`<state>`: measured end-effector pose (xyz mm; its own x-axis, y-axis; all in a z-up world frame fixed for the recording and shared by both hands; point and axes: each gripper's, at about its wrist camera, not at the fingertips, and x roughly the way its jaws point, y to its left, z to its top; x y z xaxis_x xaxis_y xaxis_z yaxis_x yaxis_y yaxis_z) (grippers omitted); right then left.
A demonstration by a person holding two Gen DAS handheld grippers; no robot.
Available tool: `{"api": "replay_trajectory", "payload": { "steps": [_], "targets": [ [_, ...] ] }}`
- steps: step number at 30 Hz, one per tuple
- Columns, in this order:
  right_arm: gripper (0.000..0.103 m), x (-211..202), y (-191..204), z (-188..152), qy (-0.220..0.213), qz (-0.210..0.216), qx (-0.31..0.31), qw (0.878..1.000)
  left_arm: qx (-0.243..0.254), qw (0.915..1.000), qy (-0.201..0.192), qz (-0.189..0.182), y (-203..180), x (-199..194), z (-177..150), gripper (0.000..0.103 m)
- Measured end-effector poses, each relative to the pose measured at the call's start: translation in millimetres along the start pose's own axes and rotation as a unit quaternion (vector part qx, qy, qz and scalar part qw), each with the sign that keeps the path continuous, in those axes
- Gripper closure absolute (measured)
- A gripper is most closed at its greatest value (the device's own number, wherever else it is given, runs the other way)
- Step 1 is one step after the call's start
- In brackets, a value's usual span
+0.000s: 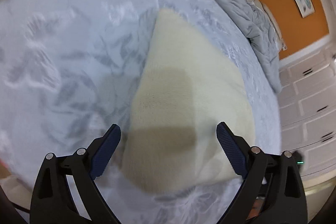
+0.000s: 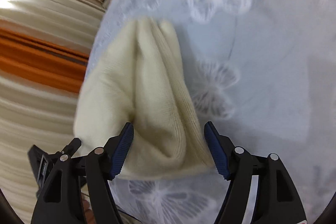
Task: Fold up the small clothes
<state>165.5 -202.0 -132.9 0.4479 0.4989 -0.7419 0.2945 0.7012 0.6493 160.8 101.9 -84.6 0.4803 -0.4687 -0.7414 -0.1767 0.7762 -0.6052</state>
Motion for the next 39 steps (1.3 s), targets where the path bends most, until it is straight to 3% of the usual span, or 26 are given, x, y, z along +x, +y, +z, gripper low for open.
{"api": "replay_trajectory", "payload": {
  "steps": [1, 2, 6, 10, 13, 15, 17, 19, 21, 24, 26, 28, 29, 32, 33, 35, 37, 39],
  "targets": [
    [0.062, 8, -3, -1, 0.007, 0.01, 0.009, 1.0, -0.009, 0.9996, 0.016, -0.021, 4, 9, 2, 0.015],
    [0.072, 8, -3, -2, 0.004, 0.018, 0.011, 1.0, -0.014, 0.9982, 0.039, -0.044, 6, 21, 5, 0.023],
    [0.078, -25, 24, -21, -0.039, 0.036, -0.047, 0.997, 0.081, 0.9952, 0.036, -0.042, -24, 20, 14, 0.034],
    [0.074, -46, 52, -58, -0.092, -0.034, -0.136, 0.986, 0.171, 0.9815, 0.035, -0.078, -55, 16, 14, 0.038],
    [0.069, -24, 24, -65, -0.068, -0.09, -0.098, 0.989, 0.208, 0.9774, 0.037, -0.01, -57, 29, 2, 0.032],
    [0.069, -42, 22, -68, -0.089, -0.087, -0.074, 0.989, 0.182, 0.9828, 0.032, -0.007, -45, 24, -2, 0.031],
    [0.067, -76, 45, -78, -0.142, -0.093, -0.114, 0.979, 0.176, 0.9843, 0.015, 0.008, -43, 7, -6, 0.031],
    [0.069, -87, 68, -89, -0.148, -0.094, -0.163, 0.971, 0.191, 0.9812, -0.002, 0.023, -46, -4, -11, 0.032],
    [0.072, -79, 85, -103, -0.129, -0.106, -0.215, 0.962, 0.201, 0.9783, 0.0, 0.053, -44, -6, -23, 0.032],
    [0.078, -35, 67, -115, -0.073, -0.206, -0.252, 0.943, 0.205, 0.9759, 0.0, 0.075, -49, -9, -34, 0.032],
    [0.078, -26, 61, -120, -0.077, -0.225, -0.253, 0.938, 0.233, 0.9668, -0.018, 0.104, -59, -19, -47, 0.032],
    [0.077, -49, 76, -130, -0.092, -0.231, -0.245, 0.937, 0.261, 0.9555, -0.042, 0.132, -65, -34, -58, 0.031],
    [0.074, -67, 85, -139, -0.111, -0.223, -0.244, 0.937, 0.272, 0.9495, -0.056, 0.145, -71, -44, -68, 0.028],
    [0.058, -96, 89, -165, -0.144, -0.208, -0.245, 0.936, 0.283, 0.9433, -0.072, 0.157, -77, -56, -91, 0.019],
    [0.056, -105, 87, -179, -0.161, -0.22, -0.25, 0.929, 0.287, 0.9413, -0.074, 0.162, -78, -56, -98, 0.013],
    [0.054, -107, 81, -193, -0.177, -0.256, -0.259, 0.914, 0.304, 0.9343, -0.068, 0.173, -82, -52, -113, 0.012],
    [0.053, -102, 71, -194, -0.181, -0.279, -0.256, 0.908, 0.332, 0.9216, -0.064, 0.191, -85, -50, -127, 0.012],
    [0.05, -101, 60, -199, -0.183, -0.29, -0.238, 0.909, 0.359, 0.9059, -0.078, 0.21, -90, -48, -141, 0.012]
  ]
}}
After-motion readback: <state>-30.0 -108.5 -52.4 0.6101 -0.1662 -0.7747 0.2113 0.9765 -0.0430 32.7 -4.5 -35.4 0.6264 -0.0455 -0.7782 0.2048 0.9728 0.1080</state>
